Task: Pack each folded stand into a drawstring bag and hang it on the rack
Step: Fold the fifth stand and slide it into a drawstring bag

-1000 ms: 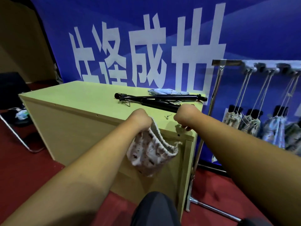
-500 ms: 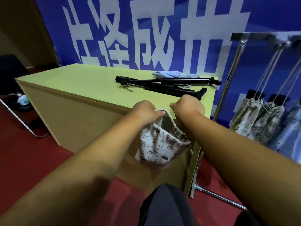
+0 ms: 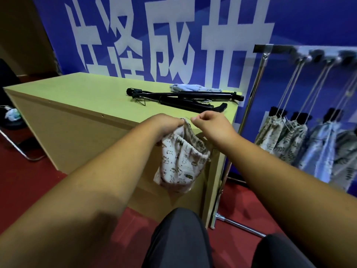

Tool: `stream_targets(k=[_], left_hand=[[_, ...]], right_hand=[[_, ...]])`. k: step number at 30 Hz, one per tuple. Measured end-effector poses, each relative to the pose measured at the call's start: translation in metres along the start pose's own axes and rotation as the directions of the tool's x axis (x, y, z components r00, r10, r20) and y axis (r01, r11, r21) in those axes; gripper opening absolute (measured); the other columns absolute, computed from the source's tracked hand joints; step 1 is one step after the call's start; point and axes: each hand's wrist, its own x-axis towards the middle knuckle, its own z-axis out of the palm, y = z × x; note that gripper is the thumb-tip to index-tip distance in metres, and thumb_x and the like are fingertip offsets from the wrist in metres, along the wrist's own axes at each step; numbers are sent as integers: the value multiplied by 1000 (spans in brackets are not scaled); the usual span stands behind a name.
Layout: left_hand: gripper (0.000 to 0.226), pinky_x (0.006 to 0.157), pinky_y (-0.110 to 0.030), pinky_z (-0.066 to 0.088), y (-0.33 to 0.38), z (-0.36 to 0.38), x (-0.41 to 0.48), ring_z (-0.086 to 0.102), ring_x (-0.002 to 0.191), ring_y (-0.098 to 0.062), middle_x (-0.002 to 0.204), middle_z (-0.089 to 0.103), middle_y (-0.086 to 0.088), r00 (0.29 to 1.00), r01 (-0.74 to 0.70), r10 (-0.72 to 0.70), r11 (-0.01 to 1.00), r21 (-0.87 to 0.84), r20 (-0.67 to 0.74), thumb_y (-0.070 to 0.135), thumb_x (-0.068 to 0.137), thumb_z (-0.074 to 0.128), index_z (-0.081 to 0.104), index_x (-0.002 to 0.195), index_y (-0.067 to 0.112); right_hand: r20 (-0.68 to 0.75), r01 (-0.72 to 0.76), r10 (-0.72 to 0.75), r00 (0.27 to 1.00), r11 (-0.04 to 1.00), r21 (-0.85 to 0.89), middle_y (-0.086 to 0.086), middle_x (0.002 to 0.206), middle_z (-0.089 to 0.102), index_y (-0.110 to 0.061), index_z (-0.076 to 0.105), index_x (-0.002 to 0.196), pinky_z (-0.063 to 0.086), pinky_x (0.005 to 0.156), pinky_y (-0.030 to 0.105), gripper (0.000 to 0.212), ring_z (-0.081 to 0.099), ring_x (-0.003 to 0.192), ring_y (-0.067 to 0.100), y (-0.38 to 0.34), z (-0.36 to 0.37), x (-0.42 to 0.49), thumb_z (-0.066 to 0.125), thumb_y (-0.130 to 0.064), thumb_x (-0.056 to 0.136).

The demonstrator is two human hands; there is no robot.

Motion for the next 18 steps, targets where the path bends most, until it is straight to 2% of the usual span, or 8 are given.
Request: stream_targets(k=[2, 5, 9, 12, 13, 15, 16, 18], left_hand=[[39, 81, -39, 60, 8, 1, -8, 71, 65, -26, 67, 74, -6, 998, 21, -17, 997, -69, 64, 47, 101, 64, 70, 79, 15], [40, 71, -34, 56, 19, 2, -23, 68, 62, -24, 64, 71, -3, 992, 42, -27, 992, -122, 122, 45, 106, 57, 65, 79, 16], [41, 94, -43, 59, 29, 6, -35, 71, 71, -24, 73, 74, -3, 985, 63, -29, 979, -195, 171, 51, 106, 56, 67, 86, 18], [38, 101, -49, 57, 35, 9, -43, 71, 83, -27, 79, 73, -3, 983, 42, 0, 974, -223, 184, 50, 106, 55, 67, 89, 18], [37, 100, -49, 57, 36, 11, -45, 72, 87, -28, 81, 74, -4, 983, 38, 7, 971, -236, 185, 50, 106, 54, 67, 92, 18], [39, 94, -45, 59, 39, 16, -50, 73, 88, -27, 85, 76, -4, 984, 43, 6, 964, -264, 180, 52, 105, 54, 69, 97, 17], [41, 90, -41, 61, 39, 18, -52, 75, 85, -26, 86, 78, -3, 984, 47, 3, 960, -278, 178, 53, 105, 54, 70, 98, 17], [47, 72, -33, 63, 41, 26, -57, 76, 69, -22, 81, 79, -4, 986, 26, 19, 963, -269, 167, 54, 107, 50, 72, 95, 15]], right_hand=[[26, 0, 1, 1000, 1000, -17, 13, 81, 72, -7, 72, 93, 58, 63, 34, 32, 63, 68, 18, 2, -7, -9, 77, -38, 98], [44, -15, 16, 999, 999, -34, 2, 73, 71, -10, 76, 92, 55, 64, 33, 28, 63, 66, 16, 2, -16, -17, 79, -37, 97], [24, 25, -21, 999, 987, -157, -3, 80, 74, -20, 80, 93, 58, 72, 35, 24, 66, 74, 14, -5, -30, -27, 73, -42, 99], [54, -1, 10, 998, 988, -153, -2, 83, 76, -21, 80, 97, 56, 64, 29, 23, 69, 75, 13, -6, -42, -35, 72, -43, 99], [88, -26, 33, 996, 996, -89, 0, 84, 78, -21, 81, 98, 59, 68, 31, 22, 71, 78, 15, -5, -46, -37, 73, -41, 100], [189, -136, 103, 977, 976, 170, 10, 94, 81, -13, 82, 107, 63, 82, 42, 22, 74, 85, 21, 0, -50, -42, 69, -31, 103], [254, -209, 132, 958, 928, 307, 12, 95, 80, -7, 80, 114, 63, 82, 42, 24, 73, 83, 21, 1, -50, -44, 65, -24, 105], [352, -322, 158, 922, 819, 475, 7, 91, 76, -1, 74, 121, 64, 71, 30, 26, 72, 77, 15, 5, -51, -51, 58, -16, 108]])
